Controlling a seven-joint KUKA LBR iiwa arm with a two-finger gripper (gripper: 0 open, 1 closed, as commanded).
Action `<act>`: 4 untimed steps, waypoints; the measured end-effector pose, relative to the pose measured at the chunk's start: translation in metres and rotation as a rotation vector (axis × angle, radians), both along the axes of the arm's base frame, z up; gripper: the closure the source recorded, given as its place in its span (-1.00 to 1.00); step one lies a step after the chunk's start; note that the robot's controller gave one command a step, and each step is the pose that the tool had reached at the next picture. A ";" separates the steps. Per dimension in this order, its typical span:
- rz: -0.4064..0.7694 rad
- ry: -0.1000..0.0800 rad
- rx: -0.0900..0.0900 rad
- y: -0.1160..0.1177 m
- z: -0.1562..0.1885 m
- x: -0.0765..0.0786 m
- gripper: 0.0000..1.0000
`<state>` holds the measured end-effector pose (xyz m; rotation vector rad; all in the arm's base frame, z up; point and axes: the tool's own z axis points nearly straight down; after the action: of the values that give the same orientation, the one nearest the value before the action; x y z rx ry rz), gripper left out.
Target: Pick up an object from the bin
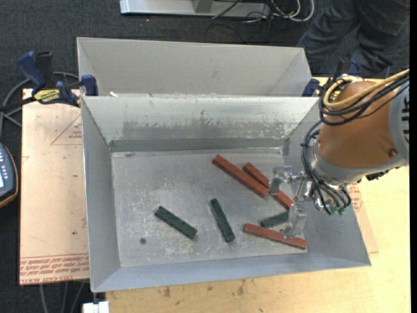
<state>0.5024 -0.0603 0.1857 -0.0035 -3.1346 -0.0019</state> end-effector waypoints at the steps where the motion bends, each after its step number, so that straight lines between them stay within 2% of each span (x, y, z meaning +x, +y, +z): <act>1: 0.058 -0.001 0.000 -0.043 -0.076 -0.001 -1.00; 2: -0.051 -0.018 -0.001 -0.042 -0.115 -0.016 -1.00; 3: -0.049 -0.011 0.000 -0.042 -0.115 -0.018 1.00; 4: -0.079 -0.019 -0.003 -0.061 0.106 -0.005 1.00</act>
Offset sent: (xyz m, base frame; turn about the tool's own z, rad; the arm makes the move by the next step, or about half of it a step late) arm 0.0006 -0.0411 -0.0710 -0.0640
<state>0.4971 -0.1209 0.2917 -0.1281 -3.1510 0.0030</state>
